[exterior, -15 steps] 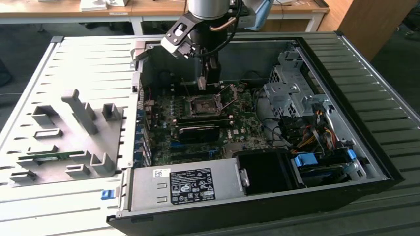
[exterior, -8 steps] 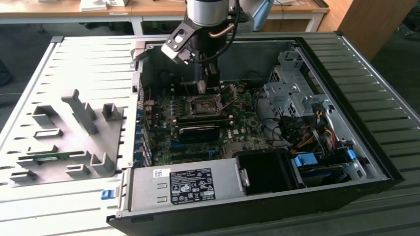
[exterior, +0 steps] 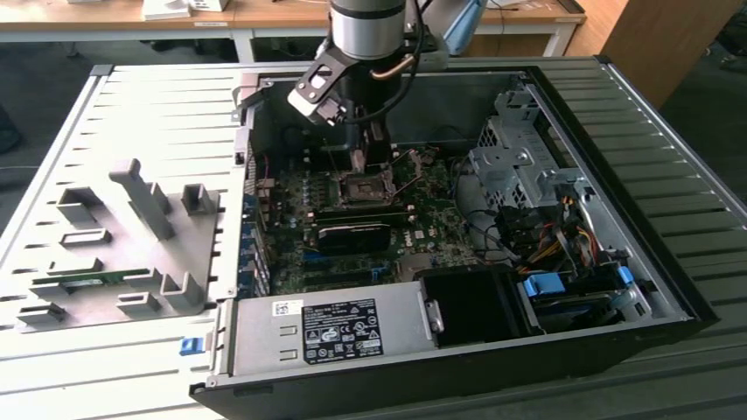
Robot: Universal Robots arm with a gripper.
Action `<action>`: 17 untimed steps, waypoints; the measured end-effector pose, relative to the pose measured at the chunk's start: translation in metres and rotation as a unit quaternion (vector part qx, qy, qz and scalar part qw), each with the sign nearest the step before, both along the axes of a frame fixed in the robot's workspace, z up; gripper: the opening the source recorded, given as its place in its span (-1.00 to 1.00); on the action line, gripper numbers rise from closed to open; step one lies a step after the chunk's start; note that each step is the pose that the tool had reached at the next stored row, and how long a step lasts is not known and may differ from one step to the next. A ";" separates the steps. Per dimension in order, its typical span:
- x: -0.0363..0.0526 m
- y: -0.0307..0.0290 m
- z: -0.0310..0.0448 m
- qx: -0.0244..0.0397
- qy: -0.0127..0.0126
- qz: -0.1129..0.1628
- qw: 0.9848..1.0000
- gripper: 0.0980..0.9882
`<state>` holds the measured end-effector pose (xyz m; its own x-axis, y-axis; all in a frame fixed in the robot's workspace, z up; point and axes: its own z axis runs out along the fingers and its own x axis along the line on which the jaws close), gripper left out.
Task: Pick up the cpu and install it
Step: 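Place the cpu into insertion slot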
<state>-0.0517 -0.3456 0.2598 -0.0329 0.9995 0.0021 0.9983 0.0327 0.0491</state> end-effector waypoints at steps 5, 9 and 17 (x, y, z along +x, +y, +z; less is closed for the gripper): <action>0.0000 0.0002 -0.0091 0.000 0.000 0.000 1.000 -0.03; 0.0000 0.0005 -0.0161 0.000 0.000 0.000 1.000 -0.03; -0.0001 0.0005 -0.0249 0.000 0.000 0.000 1.000 -0.03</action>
<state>-0.0518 -0.3451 0.2349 -0.0323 0.9995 0.0013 0.9983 0.0321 0.0491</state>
